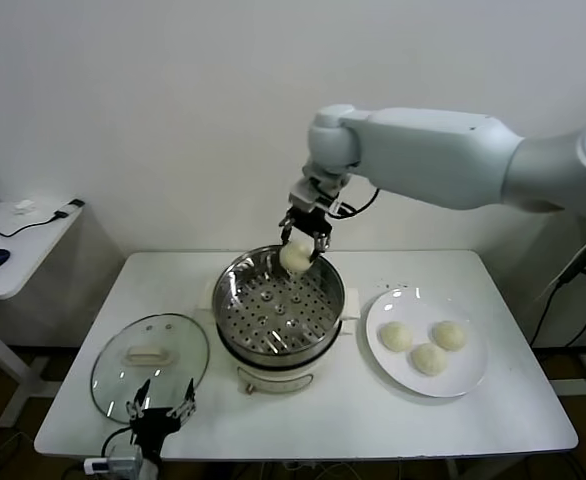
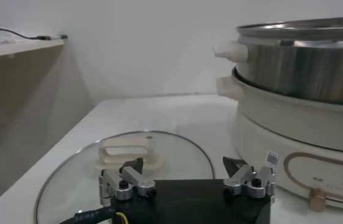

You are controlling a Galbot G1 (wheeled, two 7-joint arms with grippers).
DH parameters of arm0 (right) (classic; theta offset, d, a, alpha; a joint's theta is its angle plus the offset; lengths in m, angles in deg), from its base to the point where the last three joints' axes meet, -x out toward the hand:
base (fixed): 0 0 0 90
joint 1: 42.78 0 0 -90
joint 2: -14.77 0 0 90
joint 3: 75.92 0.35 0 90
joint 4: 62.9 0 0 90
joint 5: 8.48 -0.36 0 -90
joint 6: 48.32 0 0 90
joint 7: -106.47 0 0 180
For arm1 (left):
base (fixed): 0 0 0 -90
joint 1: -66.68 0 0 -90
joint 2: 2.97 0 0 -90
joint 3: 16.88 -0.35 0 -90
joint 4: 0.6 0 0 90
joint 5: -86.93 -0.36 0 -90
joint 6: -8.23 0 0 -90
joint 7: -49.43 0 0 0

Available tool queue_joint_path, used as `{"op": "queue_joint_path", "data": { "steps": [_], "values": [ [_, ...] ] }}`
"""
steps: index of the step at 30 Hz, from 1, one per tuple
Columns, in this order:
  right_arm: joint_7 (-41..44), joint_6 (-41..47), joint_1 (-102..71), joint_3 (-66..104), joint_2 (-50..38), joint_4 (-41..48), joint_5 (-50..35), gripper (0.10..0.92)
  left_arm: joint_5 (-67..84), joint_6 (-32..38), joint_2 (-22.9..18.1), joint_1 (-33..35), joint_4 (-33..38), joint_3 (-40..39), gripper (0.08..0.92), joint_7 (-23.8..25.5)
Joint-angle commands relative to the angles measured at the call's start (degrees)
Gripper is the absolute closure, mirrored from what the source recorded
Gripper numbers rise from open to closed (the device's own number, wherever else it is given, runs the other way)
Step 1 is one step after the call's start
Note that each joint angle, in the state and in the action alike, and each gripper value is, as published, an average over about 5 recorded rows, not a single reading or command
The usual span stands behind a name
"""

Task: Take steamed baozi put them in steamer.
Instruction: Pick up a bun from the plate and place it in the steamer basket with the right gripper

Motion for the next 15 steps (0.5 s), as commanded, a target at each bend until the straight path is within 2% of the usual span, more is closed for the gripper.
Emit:
{"op": "queue_joint_path", "data": {
  "steps": [1, 8, 15],
  "values": [
    [-1.2, -13.3, -8.0, 3.0, 6.5, 11.0, 14.9, 0.376, 0.1, 0.1, 0.0, -0.1, 0.1, 0.1, 0.177, 0.0],
    [-1.7, -15.2, -14.0, 6.2, 9.8, 18.0, 17.2, 0.374, 0.5, 0.2, 0.2, -0.4, -0.6, 0.1, 0.177, -0.1],
    [-1.4, -16.0, -16.7, 7.6, 11.0, 21.1, 19.0, 0.373, 0.9, 0.6, 0.4, -0.6, -1.3, 0.2, 0.177, -0.2]
  ]
}}
